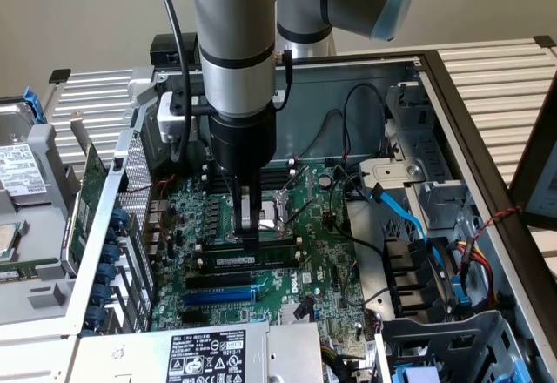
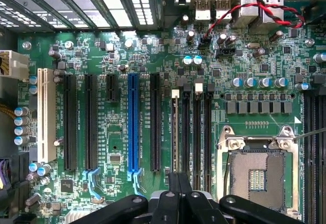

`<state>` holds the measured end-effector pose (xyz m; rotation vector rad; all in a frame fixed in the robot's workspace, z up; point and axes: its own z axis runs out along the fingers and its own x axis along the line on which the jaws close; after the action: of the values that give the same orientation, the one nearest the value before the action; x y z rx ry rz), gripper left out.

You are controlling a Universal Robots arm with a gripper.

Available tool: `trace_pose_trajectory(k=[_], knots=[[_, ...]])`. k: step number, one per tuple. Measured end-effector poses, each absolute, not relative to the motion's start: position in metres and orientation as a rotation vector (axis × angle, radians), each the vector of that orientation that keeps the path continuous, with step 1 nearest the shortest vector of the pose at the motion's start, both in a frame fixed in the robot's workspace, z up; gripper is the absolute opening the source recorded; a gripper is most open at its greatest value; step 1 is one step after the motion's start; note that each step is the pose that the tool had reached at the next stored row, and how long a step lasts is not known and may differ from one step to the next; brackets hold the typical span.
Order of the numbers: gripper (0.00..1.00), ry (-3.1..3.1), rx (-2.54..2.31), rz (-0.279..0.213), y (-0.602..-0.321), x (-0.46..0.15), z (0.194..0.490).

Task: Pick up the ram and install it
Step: 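Press down the ram until it locks into place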

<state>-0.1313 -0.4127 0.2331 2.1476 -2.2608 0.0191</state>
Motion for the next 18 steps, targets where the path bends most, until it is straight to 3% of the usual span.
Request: trace_pose_trajectory(k=[18], knots=[[0.11,-2.337,2.064,0.018,-0.4127,-0.1308,0.2405]])
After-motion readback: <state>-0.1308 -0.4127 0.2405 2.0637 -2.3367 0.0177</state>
